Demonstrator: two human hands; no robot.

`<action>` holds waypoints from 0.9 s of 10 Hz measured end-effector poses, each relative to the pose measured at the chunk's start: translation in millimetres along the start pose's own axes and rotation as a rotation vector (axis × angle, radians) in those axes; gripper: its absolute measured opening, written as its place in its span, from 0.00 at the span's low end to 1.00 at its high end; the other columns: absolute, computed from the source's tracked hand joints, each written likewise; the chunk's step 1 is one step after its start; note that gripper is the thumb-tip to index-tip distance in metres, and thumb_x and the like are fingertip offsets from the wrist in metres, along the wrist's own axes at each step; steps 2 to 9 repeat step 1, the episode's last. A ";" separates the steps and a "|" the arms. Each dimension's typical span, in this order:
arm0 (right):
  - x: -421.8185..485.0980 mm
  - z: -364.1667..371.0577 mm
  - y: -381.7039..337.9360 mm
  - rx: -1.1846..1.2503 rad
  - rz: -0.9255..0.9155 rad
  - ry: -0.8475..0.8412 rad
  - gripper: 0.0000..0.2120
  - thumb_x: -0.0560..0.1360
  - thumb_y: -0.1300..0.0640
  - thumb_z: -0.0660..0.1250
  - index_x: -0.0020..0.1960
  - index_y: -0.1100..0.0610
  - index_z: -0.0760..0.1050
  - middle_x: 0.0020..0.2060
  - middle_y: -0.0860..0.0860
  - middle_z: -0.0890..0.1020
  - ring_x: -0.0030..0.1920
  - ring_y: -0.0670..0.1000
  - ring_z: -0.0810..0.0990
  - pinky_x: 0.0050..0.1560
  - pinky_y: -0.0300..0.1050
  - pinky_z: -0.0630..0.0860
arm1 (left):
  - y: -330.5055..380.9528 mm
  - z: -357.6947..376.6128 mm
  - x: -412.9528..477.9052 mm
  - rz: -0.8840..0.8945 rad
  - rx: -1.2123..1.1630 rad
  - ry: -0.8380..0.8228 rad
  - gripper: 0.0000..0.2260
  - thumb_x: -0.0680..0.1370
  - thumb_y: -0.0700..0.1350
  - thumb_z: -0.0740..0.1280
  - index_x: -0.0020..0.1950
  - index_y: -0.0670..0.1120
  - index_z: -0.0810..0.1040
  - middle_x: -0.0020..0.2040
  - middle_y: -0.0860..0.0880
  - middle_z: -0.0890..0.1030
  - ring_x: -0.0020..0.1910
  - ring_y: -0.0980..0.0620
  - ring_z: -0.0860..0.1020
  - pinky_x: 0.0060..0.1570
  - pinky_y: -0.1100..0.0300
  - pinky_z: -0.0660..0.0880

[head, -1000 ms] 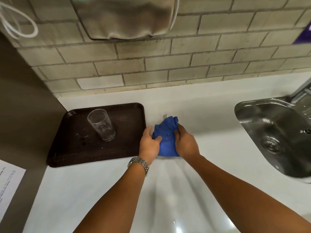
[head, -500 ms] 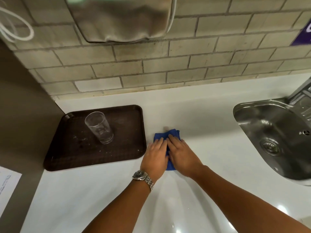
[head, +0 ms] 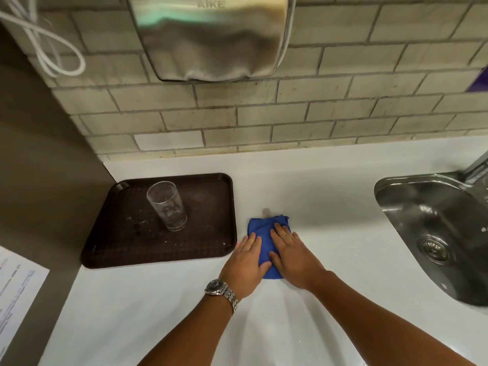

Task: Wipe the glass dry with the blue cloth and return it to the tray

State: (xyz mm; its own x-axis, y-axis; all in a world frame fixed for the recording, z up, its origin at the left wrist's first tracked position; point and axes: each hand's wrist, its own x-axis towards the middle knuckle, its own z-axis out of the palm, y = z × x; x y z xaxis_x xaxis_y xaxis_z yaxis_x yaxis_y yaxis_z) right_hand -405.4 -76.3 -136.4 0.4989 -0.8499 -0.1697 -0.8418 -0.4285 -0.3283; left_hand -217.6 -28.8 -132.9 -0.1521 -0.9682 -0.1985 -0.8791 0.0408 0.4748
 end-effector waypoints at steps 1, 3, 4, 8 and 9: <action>0.9 -3.2 -7.5 0.037 -0.015 0.036 0.32 0.90 0.46 0.53 0.88 0.60 0.49 0.89 0.56 0.52 0.89 0.55 0.49 0.84 0.46 0.41 | -5.8 -10.8 -11.5 0.045 -0.091 0.092 0.35 0.90 0.55 0.61 0.92 0.44 0.50 0.93 0.45 0.54 0.92 0.49 0.51 0.85 0.60 0.39; 0.9 -3.2 -7.5 0.037 -0.015 0.036 0.32 0.90 0.46 0.53 0.88 0.60 0.49 0.89 0.56 0.52 0.89 0.55 0.49 0.84 0.46 0.41 | -5.8 -10.8 -11.5 0.045 -0.091 0.092 0.35 0.90 0.55 0.61 0.92 0.44 0.50 0.93 0.45 0.54 0.92 0.49 0.51 0.85 0.60 0.39; 0.9 -3.2 -7.5 0.037 -0.015 0.036 0.32 0.90 0.46 0.53 0.88 0.60 0.49 0.89 0.56 0.52 0.89 0.55 0.49 0.84 0.46 0.41 | -5.8 -10.8 -11.5 0.045 -0.091 0.092 0.35 0.90 0.55 0.61 0.92 0.44 0.50 0.93 0.45 0.54 0.92 0.49 0.51 0.85 0.60 0.39; 0.9 -3.2 -7.5 0.037 -0.015 0.036 0.32 0.90 0.46 0.53 0.88 0.60 0.49 0.89 0.56 0.52 0.89 0.55 0.49 0.84 0.46 0.41 | -5.8 -10.8 -11.5 0.045 -0.091 0.092 0.35 0.90 0.55 0.61 0.92 0.44 0.50 0.93 0.45 0.54 0.92 0.49 0.51 0.85 0.60 0.39; 0.9 -3.2 -7.5 0.037 -0.015 0.036 0.32 0.90 0.46 0.53 0.88 0.60 0.49 0.89 0.56 0.52 0.89 0.55 0.49 0.84 0.46 0.41 | -5.8 -10.8 -11.5 0.045 -0.091 0.092 0.35 0.90 0.55 0.61 0.92 0.44 0.50 0.93 0.45 0.54 0.92 0.49 0.51 0.85 0.60 0.39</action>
